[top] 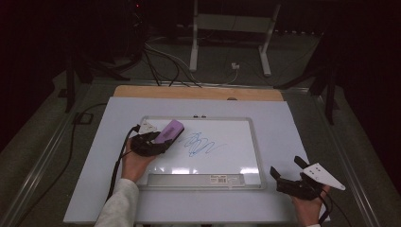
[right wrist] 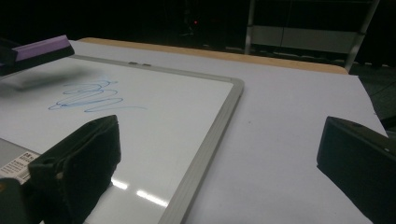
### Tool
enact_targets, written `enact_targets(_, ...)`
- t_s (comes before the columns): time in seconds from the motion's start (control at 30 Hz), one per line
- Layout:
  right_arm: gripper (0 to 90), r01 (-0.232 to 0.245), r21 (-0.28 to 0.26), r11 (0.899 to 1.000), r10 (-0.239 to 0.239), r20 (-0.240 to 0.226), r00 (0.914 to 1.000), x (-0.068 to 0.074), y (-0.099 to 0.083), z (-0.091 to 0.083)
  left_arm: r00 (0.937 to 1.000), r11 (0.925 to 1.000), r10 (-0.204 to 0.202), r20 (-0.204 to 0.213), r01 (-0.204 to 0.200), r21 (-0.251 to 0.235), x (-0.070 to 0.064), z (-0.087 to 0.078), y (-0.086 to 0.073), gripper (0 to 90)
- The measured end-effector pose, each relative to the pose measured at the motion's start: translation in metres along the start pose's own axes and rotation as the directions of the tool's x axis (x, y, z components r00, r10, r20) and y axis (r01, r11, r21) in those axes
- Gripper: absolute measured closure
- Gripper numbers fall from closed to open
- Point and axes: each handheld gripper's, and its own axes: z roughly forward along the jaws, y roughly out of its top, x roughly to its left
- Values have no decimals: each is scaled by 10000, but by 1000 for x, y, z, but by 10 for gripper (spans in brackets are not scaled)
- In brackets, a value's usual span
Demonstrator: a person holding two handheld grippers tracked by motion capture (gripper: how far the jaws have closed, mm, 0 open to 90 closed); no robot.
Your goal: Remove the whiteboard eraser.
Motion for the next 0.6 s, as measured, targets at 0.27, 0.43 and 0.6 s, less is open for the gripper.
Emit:
enact_targets(0.27,0,2,16,10000,-2,-15,10000,0,0,0,9992,9990,347,206,-353,281,-12,8,-5,417)
enact_targets(0.43,0,15,30,10000,-15,-26,10000,1,0,0,9977,9967,631,256,-643,490,-19,13,-8,417)
enact_targets(0.6,0,10,24,10000,-10,-28,10000,0,0,0,9967,9936,729,368,-757,834,-23,21,-14,417)
